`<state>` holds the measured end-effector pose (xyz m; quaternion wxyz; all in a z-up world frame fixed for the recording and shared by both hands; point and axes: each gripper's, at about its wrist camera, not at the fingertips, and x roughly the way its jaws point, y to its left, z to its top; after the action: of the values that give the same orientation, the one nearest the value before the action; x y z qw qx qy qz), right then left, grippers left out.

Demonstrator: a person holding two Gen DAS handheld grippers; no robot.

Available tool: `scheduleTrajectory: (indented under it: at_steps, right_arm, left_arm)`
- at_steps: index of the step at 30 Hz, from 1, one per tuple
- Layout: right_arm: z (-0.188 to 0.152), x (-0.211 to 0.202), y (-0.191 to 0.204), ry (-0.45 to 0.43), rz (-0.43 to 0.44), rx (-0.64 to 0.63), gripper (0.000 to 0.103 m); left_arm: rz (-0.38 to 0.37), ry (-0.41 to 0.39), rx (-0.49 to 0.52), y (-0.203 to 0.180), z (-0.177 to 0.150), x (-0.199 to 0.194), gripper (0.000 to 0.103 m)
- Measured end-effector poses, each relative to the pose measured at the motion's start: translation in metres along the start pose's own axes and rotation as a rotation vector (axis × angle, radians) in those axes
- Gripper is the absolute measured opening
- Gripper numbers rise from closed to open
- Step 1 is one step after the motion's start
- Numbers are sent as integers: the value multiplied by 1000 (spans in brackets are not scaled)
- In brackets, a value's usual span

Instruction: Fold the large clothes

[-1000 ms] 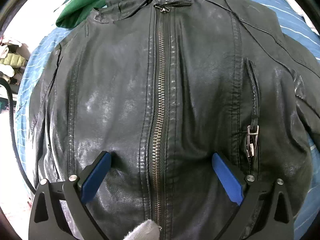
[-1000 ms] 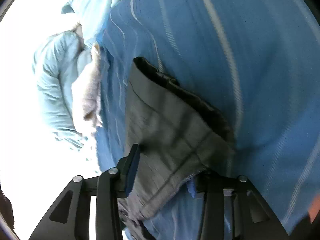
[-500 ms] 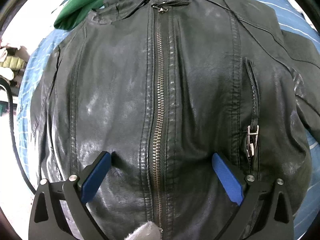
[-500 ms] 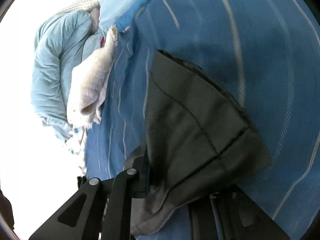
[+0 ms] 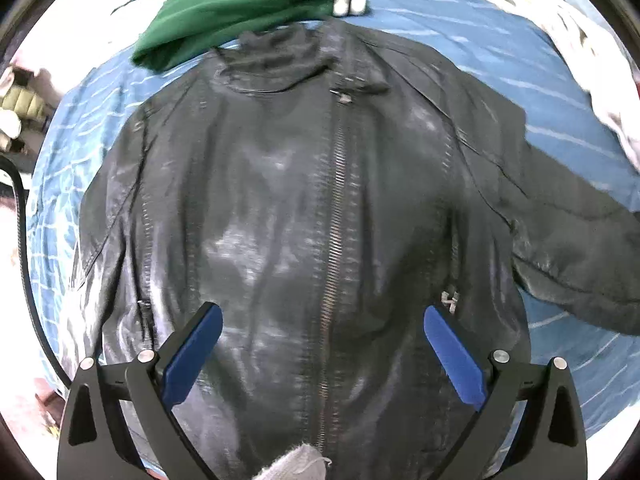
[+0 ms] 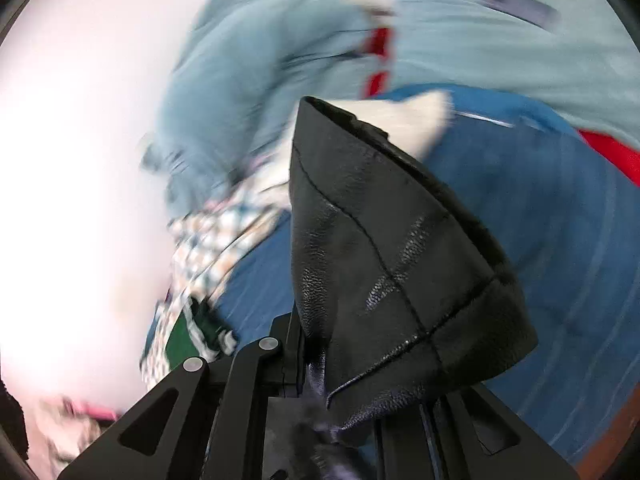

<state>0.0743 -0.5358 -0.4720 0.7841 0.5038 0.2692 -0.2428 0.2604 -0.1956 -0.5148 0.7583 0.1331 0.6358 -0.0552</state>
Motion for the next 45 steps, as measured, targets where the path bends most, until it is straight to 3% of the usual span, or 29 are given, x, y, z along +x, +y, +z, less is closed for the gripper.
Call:
scheduleTrajectory:
  at_steps: [5, 10, 12, 19, 21, 23, 24, 25, 26, 27, 30, 33, 36, 37, 38, 42, 45]
  right_arm:
    - [-48, 40, 111, 113, 70, -208, 10]
    - [-131, 117, 196, 262, 106, -418, 10]
    - [-182, 157, 222, 325, 94, -523, 10]
    - [-375, 264, 249, 561, -13, -826, 10]
    - [-410, 289, 248, 640, -66, -904, 11]
    - [-451, 307, 243, 748, -156, -1008, 22]
    - [-461, 309, 244, 756, -176, -1065, 27]
    - [-464, 305, 247, 764, -154, -1085, 41]
    - [-462, 299, 249, 803, -106, -1067, 52]
    - [-455, 291, 251, 859, -45, -1019, 55]
    - [-417, 260, 251, 919, 107, -845, 57]
    - [-387, 245, 250, 879, 64, -760, 57]
    - [-376, 252, 231, 908, 25, -666, 52]
    - [-384, 260, 227, 929, 17, -647, 41]
    - [-397, 270, 231, 960, 18, -629, 38]
    - [-471, 308, 230, 1141, -53, -650, 38]
    - [-497, 303, 240, 1118, -75, -743, 40]
  left_arm:
    - [6, 3, -101, 51, 4, 3, 103]
    - [45, 13, -221, 124, -1, 16, 103]
    - [83, 23, -273, 163, -7, 28, 103]
    - [224, 90, -448, 286, -65, 54, 103]
    - [255, 120, -503, 320, -92, 57, 103]
    - [275, 147, -542, 342, -113, 57, 103]
    - [278, 164, -567, 353, -125, 56, 103]
    - [275, 178, -598, 362, -135, 53, 103]
    - [272, 189, -627, 365, -142, 51, 103]
    - [263, 203, -674, 374, -156, 47, 103]
    - [177, 232, -855, 396, -202, 40, 103]
    - [62, 242, -1019, 412, -237, 46, 103]
    - [-69, 234, -1186, 429, -269, 64, 102]
    - [-84, 231, -1218, 432, -276, 68, 102]
    - [-111, 222, -1259, 436, -282, 73, 102]
    - [-204, 142, -1437, 461, -308, 98, 102]
    - [-271, 86, -1617, 482, -329, 119, 98]
